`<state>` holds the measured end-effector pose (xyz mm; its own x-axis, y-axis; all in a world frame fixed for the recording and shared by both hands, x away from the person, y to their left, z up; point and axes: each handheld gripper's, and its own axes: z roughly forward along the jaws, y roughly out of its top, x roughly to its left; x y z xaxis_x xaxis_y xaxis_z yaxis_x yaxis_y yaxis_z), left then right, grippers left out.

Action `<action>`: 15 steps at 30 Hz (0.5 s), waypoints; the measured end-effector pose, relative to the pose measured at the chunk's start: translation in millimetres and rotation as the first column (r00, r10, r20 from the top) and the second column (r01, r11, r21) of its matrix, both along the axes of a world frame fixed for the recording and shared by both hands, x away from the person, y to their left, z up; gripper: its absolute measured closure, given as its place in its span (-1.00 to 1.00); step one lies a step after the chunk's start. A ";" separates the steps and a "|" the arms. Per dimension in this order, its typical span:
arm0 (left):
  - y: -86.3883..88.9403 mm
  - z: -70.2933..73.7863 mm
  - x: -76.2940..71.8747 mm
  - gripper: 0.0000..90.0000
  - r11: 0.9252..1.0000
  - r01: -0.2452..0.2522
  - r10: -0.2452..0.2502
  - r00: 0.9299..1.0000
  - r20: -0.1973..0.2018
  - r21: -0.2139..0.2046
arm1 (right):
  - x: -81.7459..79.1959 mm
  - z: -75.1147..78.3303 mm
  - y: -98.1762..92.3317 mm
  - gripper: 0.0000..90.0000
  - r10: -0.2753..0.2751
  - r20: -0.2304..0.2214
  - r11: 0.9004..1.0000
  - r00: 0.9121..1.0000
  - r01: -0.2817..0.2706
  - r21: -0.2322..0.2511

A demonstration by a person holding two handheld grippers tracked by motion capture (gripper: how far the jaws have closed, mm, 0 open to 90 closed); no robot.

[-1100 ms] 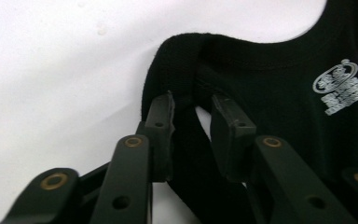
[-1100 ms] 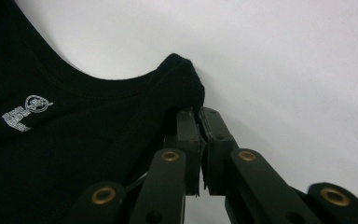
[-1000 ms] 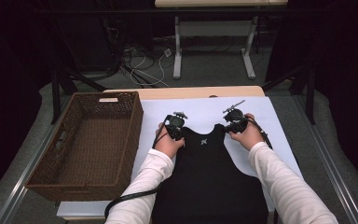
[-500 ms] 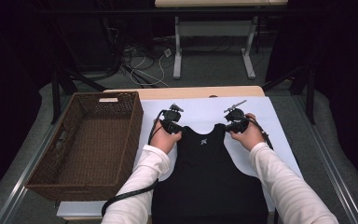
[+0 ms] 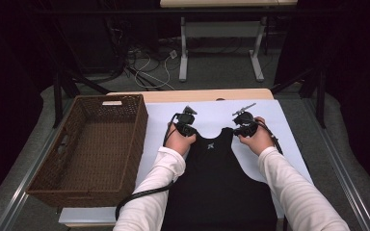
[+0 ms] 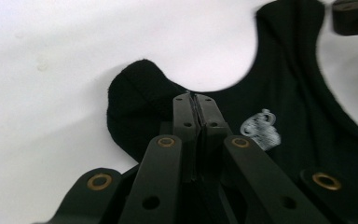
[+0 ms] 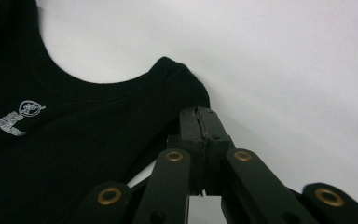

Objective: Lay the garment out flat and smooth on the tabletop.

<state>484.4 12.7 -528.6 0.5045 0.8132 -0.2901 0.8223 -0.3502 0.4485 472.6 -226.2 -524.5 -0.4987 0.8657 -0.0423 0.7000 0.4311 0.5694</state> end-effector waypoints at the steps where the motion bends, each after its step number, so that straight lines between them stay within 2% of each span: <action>1: 0.1 -0.7 0.3 0.95 1.000 0.002 -0.002 1.000 0.004 0.001 | -0.5 1.3 -0.2 0.99 -0.009 -0.006 1.000 1.000 0.009 0.001; 4: 3.0 5.1 0.3 0.73 1.000 0.007 -0.007 0.999 0.051 0.001 | 0.0 2.7 -2.2 0.94 0.001 0.010 1.000 1.000 -0.001 0.014; 6: 6.1 12.5 0.3 0.55 1.000 0.006 -0.004 0.997 0.079 -0.021 | -0.1 4.0 -3.2 0.89 0.003 0.011 1.000 1.000 -0.003 0.017; 8: 9.7 20.7 0.6 0.44 1.000 0.001 0.002 0.993 0.118 -0.019 | -0.1 5.2 -3.6 0.86 -0.001 0.014 1.000 1.000 0.001 0.028; 11: 17.1 26.8 4.5 0.37 0.999 -0.012 0.006 0.986 0.164 0.035 | 0.6 6.7 -4.0 0.83 -0.006 0.027 1.000 1.000 0.005 0.031; 15: 22.5 19.4 11.2 0.26 0.995 -0.013 -0.004 0.985 0.172 0.097 | 1.4 7.6 -2.0 0.76 -0.003 0.036 0.999 0.999 0.002 0.033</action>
